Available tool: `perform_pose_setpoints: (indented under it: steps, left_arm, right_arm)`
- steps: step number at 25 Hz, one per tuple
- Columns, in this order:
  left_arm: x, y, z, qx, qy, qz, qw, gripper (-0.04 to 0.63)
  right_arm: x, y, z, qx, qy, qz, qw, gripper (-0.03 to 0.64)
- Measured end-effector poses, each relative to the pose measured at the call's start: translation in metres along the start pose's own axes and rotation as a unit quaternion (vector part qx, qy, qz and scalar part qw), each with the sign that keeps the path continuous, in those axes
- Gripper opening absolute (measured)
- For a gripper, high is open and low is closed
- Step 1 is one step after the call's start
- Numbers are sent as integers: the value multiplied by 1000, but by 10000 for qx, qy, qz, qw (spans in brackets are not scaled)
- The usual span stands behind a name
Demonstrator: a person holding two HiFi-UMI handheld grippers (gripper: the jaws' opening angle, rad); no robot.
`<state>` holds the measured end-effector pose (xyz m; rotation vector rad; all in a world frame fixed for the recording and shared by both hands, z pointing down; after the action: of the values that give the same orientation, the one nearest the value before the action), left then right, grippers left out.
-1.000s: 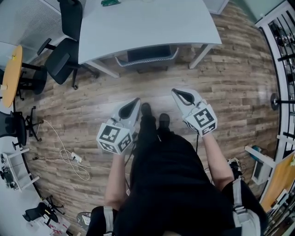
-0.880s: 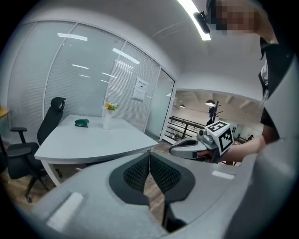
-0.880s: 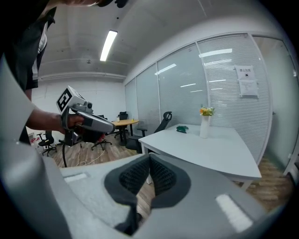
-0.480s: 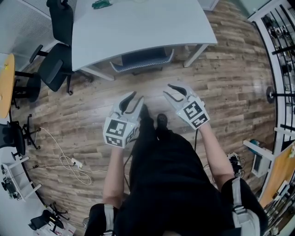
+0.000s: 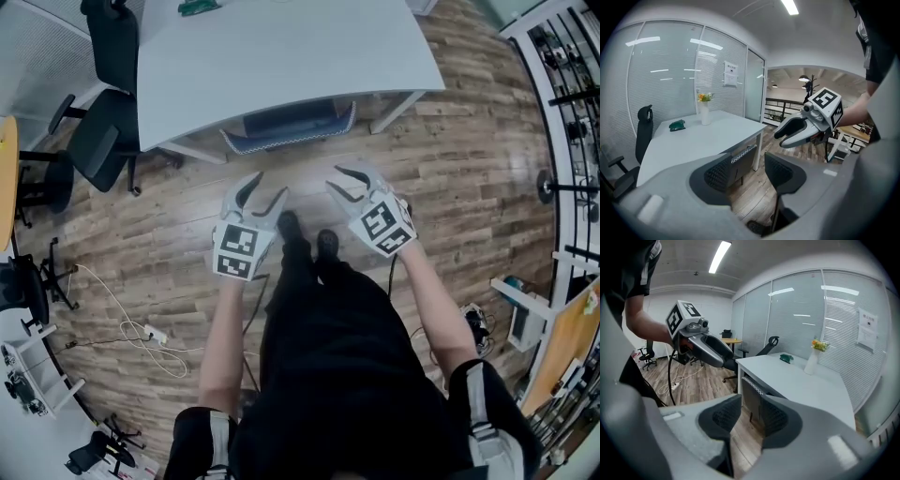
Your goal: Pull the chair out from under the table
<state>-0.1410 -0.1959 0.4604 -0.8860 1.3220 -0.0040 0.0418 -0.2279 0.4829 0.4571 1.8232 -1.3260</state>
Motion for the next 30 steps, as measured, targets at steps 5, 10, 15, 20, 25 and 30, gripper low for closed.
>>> perform_pose_setpoints:
  steps: [5, 10, 15, 20, 25, 30]
  left_arm:
    - [-17, -25, -23, 8, -290, -346, 9990, 232]
    - [-26, -53, -35, -49, -686, -526, 9962, 247]
    - [-35, -78, -52, -32, -909, -765, 9929, 264]
    - [-44, -101, -64, -59, -1070, -978, 9894, 267]
    - [-50, -118, -67, -33, -1186, -1067, 9872, 268]
    - [-54, -137, -69, -241, -1382, -1088, 9841, 267]
  right_arm:
    - [-2, -19, 13, -70, 310, -368, 9988, 121]
    - [-12, -37, 33, -257, 595, -631, 9959, 121]
    - [-16, -52, 49, -697, 781, -683, 9922, 121]
    - [-28, -77, 58, -771, 1069, -1030, 9859, 121]
    - [-39, -100, 64, -884, 1359, -1325, 9778, 121]
    - [-43, -119, 75, -870, 1528, -1562, 9719, 121]
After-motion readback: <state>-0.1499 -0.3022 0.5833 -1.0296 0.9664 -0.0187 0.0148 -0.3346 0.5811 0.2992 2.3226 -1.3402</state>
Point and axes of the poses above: the fingertips, and each gripper's own axes: y backward along the fingers, z to its right, x out of its top, the point moved 7 cm from there along y, backward along the fingers, and after that the axes turned 2 degrees about -z, right-handed, at the moved point
